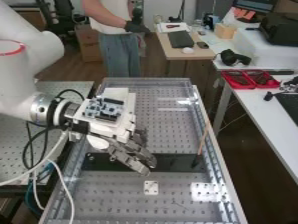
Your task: Grab the bearing and place it in the white container
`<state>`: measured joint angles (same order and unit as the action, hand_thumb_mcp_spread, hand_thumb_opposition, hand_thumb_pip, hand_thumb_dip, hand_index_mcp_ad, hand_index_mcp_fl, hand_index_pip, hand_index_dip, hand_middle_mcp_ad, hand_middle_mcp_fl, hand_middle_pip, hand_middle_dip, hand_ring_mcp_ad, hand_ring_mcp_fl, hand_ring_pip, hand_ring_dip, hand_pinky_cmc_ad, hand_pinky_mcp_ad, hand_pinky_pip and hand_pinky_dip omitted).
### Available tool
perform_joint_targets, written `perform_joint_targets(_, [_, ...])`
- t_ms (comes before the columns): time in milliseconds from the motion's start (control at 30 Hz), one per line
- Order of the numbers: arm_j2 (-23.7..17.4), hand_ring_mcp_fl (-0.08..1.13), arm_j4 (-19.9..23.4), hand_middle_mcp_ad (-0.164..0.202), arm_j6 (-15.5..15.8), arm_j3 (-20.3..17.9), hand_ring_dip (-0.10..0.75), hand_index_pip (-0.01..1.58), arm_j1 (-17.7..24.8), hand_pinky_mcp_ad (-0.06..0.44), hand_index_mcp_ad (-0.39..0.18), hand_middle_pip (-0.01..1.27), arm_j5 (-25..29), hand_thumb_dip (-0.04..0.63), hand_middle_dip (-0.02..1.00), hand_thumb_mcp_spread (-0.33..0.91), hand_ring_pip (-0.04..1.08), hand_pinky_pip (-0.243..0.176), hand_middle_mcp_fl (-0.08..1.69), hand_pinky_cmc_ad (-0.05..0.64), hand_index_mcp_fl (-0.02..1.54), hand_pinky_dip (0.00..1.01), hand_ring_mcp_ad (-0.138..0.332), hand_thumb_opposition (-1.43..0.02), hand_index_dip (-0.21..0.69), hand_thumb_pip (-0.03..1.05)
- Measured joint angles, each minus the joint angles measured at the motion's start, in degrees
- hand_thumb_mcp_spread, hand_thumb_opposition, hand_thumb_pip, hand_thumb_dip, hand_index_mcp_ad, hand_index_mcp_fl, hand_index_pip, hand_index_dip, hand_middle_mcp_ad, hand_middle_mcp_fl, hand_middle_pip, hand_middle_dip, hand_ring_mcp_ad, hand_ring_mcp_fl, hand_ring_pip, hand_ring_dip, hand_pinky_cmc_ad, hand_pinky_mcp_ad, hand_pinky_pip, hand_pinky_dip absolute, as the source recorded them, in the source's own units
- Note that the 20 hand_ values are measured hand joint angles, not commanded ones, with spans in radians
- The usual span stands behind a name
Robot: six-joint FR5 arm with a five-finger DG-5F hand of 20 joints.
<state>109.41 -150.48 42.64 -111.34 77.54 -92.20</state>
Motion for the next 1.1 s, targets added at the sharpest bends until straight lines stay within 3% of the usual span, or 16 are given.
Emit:
perform_joint_targets(533, [2.7, 0.13, 2.8, 0.063, 5.1, 0.4, 0.527, 1.19, -1.8, 0.262, -0.103, 0.47, -4.9, 0.346, 0.69, 0.51, 0.10, -0.075, 0.60, 0.351, 0.28, 0.18, 0.082, -0.85, 0.086, 0.64])
perform_joint_targets(1100, [4.8, 0.15, 4.3, 0.058, 7.2, 0.4, 0.524, 1.19, -2.1, 0.246, -0.112, 0.46, -6.3, 0.346, 0.69, 0.51, 0.10, -0.075, 0.59, 0.330, 0.29, 0.18, 0.072, -0.85, 0.070, 0.64])
